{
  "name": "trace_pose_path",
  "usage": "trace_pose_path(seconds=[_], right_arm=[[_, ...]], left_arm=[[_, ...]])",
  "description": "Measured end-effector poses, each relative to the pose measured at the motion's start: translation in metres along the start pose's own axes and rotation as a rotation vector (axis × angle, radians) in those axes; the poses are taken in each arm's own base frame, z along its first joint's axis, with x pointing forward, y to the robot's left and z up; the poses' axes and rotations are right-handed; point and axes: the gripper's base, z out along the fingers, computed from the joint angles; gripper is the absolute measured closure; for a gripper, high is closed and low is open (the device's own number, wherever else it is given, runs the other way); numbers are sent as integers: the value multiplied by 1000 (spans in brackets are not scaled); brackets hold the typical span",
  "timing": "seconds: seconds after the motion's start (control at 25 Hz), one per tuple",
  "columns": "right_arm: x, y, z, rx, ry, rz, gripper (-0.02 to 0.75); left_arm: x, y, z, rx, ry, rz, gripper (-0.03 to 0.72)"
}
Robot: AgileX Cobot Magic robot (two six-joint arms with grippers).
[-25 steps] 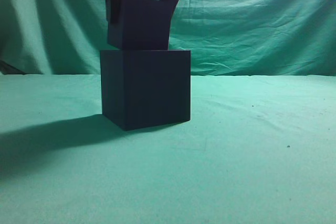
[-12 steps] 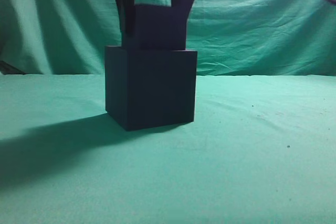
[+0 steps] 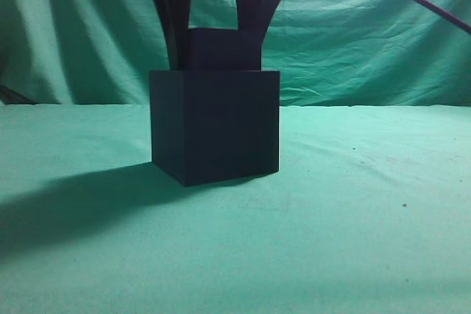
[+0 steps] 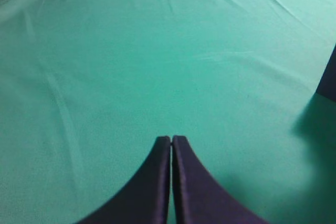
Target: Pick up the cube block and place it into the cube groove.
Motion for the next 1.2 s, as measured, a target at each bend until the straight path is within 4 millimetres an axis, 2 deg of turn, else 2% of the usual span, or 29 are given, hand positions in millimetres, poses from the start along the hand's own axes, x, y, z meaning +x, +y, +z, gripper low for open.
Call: trace_pose_path(seconds=[0.12, 0.16, 0.28, 0.44, 0.52, 0.64, 0.72, 0.84, 0.92, 1.04, 1.2], right_arm=[[-2, 0, -2, -2, -8, -4, 309], [-3, 1, -4, -3, -11, -5, 247], [-13, 2, -20, -17, -67, -4, 157], [-27, 3, -53, -42, -187, -8, 173], [-30, 2, -71, -55, -241, -10, 273], [-21, -2, -104, -69, -312, -26, 482], [-8, -8, -131, -81, -366, -27, 640], [22, -19, -169, -96, -432, -22, 738], [48, -27, -191, -107, -472, -11, 738], [88, -39, -209, -115, -496, 0, 738], [144, -55, -215, -108, -503, 24, 738]], left_arm=[[0, 0, 0, 0, 0, 0, 688], [0, 0, 0, 0, 0, 0, 688], [0, 0, 0, 0, 0, 0, 688], [0, 0, 0, 0, 0, 0, 688], [0, 0, 0, 0, 0, 0, 688], [0, 0, 0, 0, 0, 0, 688], [0, 0, 0, 0, 0, 0, 688], [0, 0, 0, 0, 0, 0, 688], [0, 0, 0, 0, 0, 0, 688], [0, 0, 0, 0, 0, 0, 688], [0, 0, 0, 0, 0, 0, 688]])
